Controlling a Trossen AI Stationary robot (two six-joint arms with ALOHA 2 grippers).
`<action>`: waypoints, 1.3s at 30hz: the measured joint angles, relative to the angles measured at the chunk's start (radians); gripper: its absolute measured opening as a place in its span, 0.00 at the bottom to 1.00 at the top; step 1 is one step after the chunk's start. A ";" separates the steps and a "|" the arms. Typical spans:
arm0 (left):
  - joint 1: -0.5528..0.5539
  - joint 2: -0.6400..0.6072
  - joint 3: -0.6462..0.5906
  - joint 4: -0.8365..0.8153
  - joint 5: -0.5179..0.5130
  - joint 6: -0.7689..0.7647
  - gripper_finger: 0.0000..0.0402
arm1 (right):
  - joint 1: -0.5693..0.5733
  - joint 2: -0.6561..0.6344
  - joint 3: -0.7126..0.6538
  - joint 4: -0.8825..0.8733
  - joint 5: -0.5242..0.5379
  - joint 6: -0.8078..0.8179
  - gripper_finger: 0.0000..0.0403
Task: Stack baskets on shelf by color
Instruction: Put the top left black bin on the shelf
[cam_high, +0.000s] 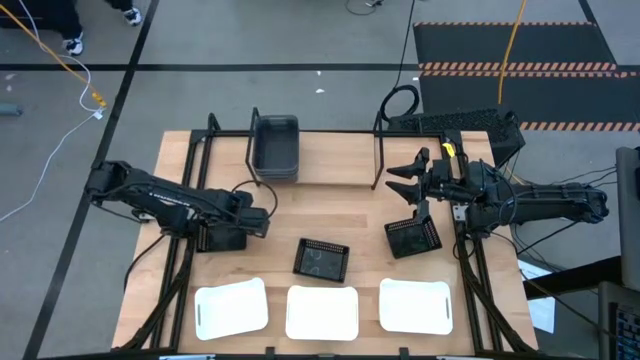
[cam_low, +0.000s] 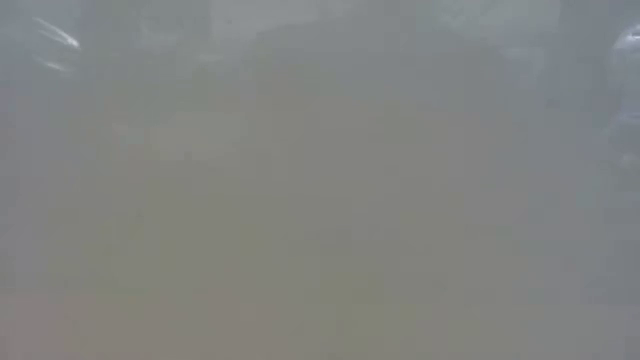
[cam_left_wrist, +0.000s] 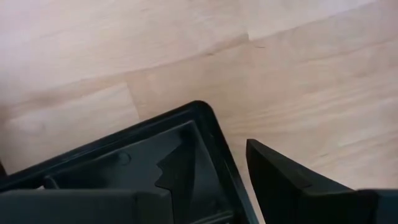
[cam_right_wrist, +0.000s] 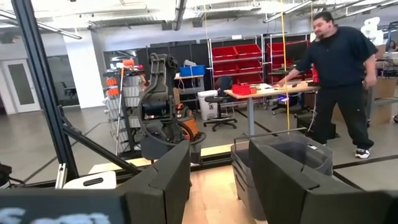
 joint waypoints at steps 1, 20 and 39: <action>0.000 0.000 0.000 0.001 0.000 0.003 0.34 | 0.000 0.000 0.000 0.000 0.000 0.000 0.39; 0.028 -0.010 0.221 -0.191 0.205 0.248 0.10 | 0.000 0.000 0.000 0.000 0.000 -0.001 0.39; -0.198 -0.004 0.751 -0.338 -0.172 0.457 0.05 | 0.000 0.000 0.000 -0.009 -0.001 -0.020 0.39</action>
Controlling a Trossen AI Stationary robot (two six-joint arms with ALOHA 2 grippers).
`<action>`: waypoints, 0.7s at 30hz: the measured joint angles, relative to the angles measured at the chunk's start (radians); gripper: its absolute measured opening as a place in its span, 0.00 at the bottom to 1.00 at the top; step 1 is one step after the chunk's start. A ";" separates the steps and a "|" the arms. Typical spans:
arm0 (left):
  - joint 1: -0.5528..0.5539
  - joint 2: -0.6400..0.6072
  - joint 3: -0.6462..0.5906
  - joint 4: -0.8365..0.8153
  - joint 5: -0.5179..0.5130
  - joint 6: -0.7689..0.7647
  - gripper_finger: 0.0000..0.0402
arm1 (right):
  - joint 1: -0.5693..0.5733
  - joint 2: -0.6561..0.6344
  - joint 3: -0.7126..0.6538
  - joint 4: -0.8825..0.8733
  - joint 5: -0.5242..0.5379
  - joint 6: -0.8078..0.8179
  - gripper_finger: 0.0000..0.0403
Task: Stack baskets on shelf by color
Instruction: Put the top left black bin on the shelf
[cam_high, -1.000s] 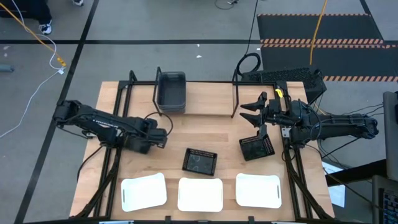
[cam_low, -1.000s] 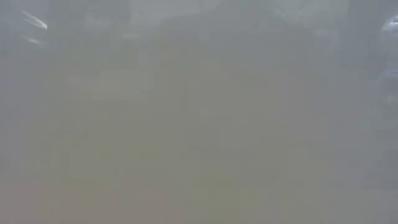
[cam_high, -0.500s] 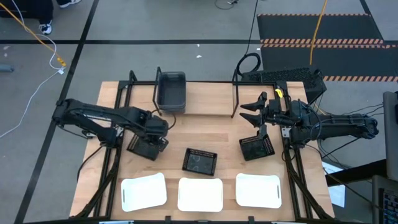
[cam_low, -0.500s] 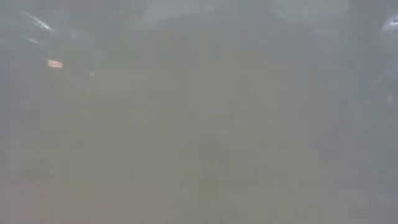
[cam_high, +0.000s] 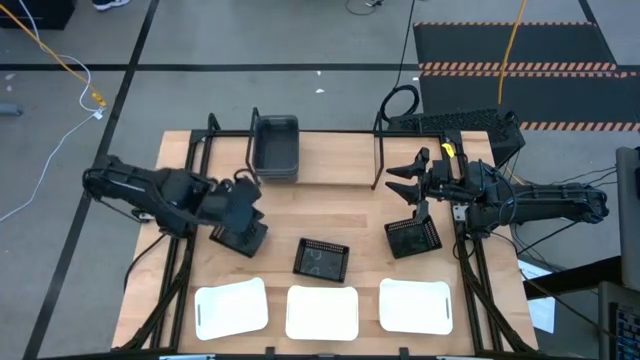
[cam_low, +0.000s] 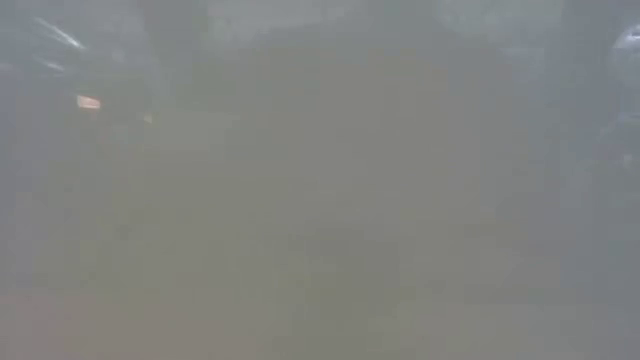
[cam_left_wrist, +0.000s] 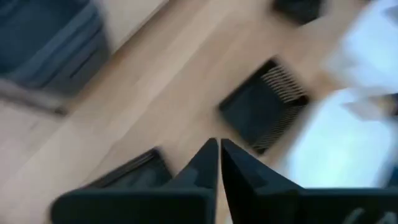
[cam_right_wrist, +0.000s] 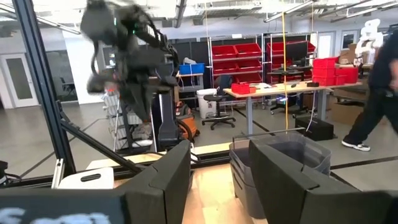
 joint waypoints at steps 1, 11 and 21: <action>0.007 0.007 -0.033 -0.013 -0.002 -0.029 0.08 | 0.000 0.000 0.000 -0.001 0.000 0.000 0.39; 0.120 0.060 -0.439 0.393 0.240 -0.037 0.44 | 0.000 0.000 0.000 0.000 0.000 -0.026 0.39; 0.193 0.139 -0.561 0.388 0.297 -0.112 0.58 | 0.000 0.000 0.000 -0.010 0.000 -0.034 0.39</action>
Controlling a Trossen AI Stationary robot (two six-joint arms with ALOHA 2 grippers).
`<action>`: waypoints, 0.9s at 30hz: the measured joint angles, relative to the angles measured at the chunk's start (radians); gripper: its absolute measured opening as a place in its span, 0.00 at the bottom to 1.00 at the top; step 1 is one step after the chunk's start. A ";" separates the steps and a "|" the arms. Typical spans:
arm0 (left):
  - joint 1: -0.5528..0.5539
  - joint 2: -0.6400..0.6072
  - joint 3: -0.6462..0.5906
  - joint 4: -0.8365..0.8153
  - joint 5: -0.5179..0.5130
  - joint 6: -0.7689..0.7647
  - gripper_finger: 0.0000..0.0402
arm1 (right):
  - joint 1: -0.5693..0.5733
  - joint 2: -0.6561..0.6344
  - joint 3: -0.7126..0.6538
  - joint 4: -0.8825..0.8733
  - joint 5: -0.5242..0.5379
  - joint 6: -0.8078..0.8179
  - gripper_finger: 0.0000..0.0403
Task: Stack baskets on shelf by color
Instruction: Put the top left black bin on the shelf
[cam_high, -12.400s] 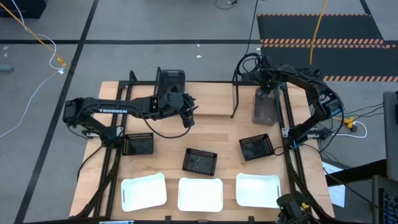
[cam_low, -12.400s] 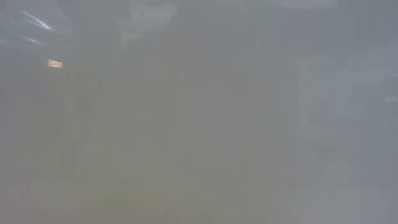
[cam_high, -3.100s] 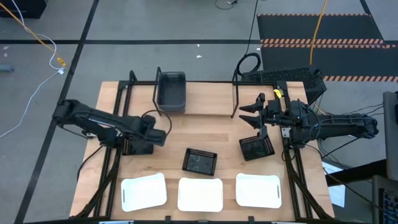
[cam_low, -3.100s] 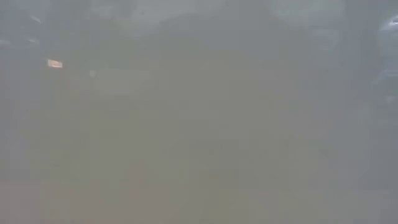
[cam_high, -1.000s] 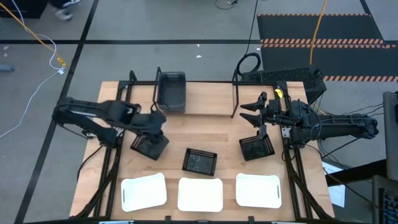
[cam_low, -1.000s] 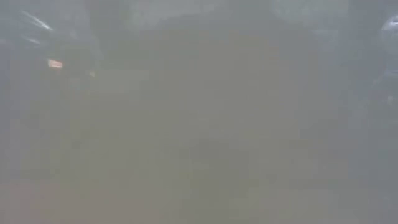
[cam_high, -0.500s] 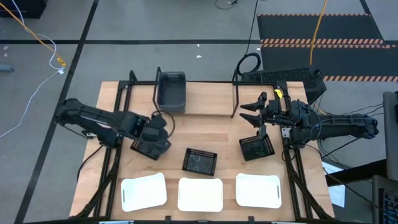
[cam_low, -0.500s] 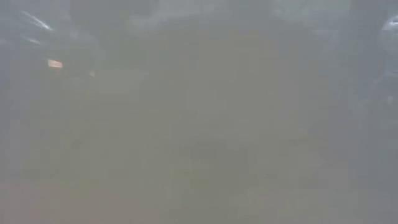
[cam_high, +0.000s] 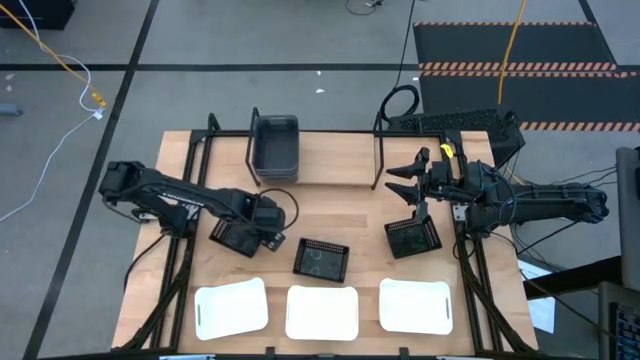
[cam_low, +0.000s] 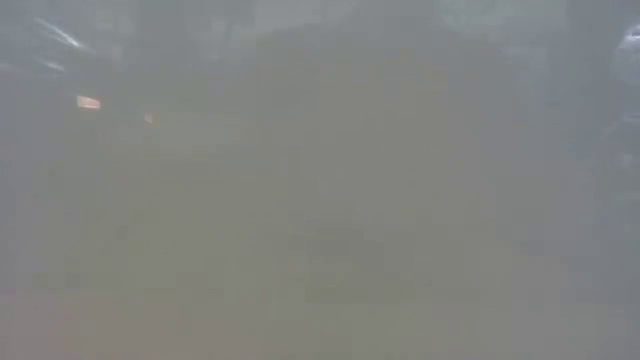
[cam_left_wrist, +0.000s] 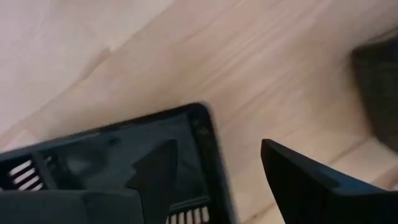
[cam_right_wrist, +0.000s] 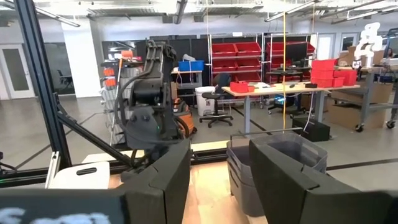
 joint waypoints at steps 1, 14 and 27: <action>0.000 0.000 -0.005 0.000 0.000 0.000 0.58 | 0.000 0.000 0.000 0.000 0.000 -0.004 0.39; -0.003 0.125 -0.006 -0.002 0.027 0.008 0.26 | 0.000 0.000 0.000 -0.001 0.000 -0.011 0.39; -0.049 -0.004 0.304 -0.398 0.188 0.109 0.01 | 0.000 0.000 0.000 -0.003 0.000 -0.012 0.39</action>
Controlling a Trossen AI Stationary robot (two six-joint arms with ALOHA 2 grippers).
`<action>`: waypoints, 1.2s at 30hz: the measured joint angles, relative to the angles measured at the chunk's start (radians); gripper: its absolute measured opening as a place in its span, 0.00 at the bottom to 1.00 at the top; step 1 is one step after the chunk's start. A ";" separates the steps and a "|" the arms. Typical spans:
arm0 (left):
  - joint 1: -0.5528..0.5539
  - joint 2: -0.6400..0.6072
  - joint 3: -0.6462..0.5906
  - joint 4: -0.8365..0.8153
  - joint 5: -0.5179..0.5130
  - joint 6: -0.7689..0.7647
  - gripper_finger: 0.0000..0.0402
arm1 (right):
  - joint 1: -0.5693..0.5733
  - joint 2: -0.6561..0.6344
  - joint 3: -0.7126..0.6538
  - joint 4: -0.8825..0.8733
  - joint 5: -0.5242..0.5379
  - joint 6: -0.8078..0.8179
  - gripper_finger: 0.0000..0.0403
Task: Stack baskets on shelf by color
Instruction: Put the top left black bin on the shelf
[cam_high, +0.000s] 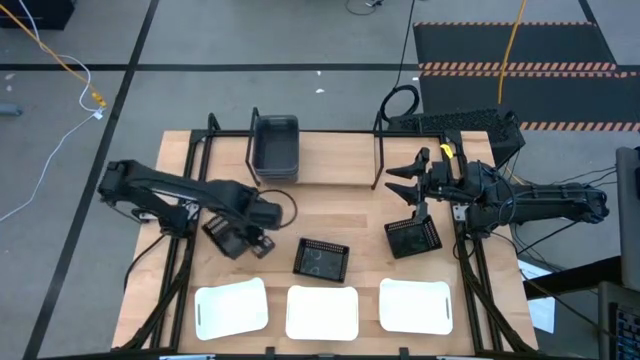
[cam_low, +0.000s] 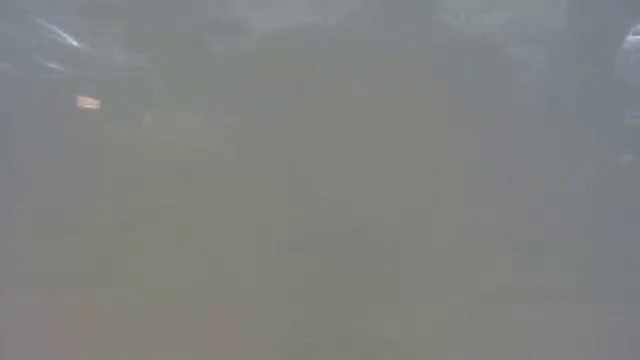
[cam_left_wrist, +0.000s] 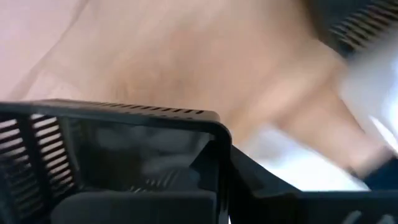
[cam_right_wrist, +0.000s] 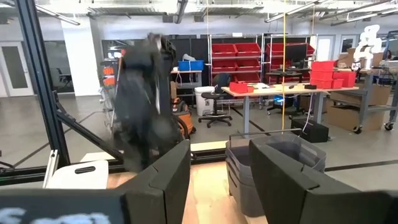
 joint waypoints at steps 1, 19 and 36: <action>-0.026 -0.018 0.070 -0.062 -0.007 -0.001 0.01 | 0.000 0.000 0.000 0.000 0.000 -0.002 0.39; -0.021 0.043 0.809 0.199 -0.670 0.942 0.01 | 0.000 0.000 0.000 0.046 0.000 0.017 0.39; 0.403 0.596 0.787 0.311 -0.470 1.167 0.02 | 0.000 0.000 0.000 -0.002 0.000 -0.014 0.39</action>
